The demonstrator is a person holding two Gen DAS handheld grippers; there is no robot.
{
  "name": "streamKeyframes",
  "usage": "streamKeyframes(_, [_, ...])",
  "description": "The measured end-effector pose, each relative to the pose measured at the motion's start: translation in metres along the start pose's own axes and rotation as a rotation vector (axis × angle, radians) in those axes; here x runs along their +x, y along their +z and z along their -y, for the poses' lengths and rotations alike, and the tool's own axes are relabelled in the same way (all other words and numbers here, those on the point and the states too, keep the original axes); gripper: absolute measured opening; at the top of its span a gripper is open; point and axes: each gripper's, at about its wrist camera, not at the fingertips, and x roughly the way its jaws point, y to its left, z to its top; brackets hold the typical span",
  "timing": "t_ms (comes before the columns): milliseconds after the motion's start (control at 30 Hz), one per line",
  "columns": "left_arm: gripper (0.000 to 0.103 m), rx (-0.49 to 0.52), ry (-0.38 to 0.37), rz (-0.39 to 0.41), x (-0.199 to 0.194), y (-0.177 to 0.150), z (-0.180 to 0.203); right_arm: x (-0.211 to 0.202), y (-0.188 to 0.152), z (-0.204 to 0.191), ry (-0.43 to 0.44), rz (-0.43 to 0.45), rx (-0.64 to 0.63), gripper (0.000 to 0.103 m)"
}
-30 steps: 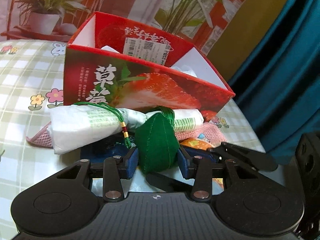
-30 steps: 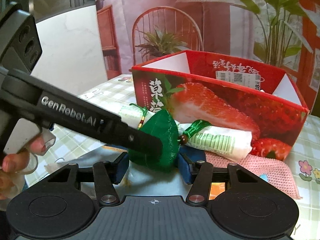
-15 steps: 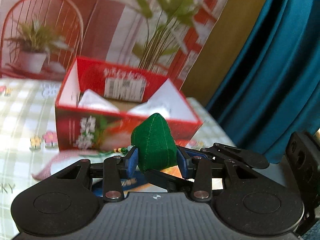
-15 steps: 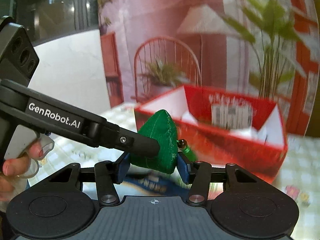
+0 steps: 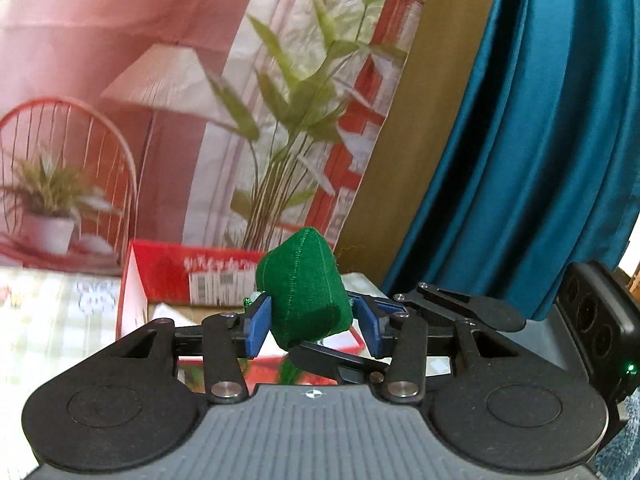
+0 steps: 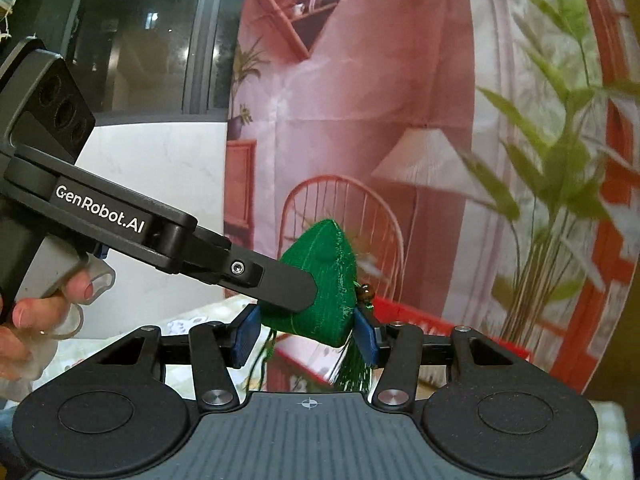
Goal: Organize soft objects
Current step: 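Lift the green felt pouch with the left gripper over the red box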
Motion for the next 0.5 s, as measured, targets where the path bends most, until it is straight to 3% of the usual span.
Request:
streamKeyframes(267, [0.055,0.016,0.005,0.017,0.038,0.031,-0.008,0.032,0.019,0.025,-0.025,0.012,-0.078,0.047])
streamKeyframes(500, [0.055,-0.042,0.005,-0.054,0.093,0.018,-0.028,0.071,-0.001,0.05,-0.042,-0.042,-0.072,0.047])
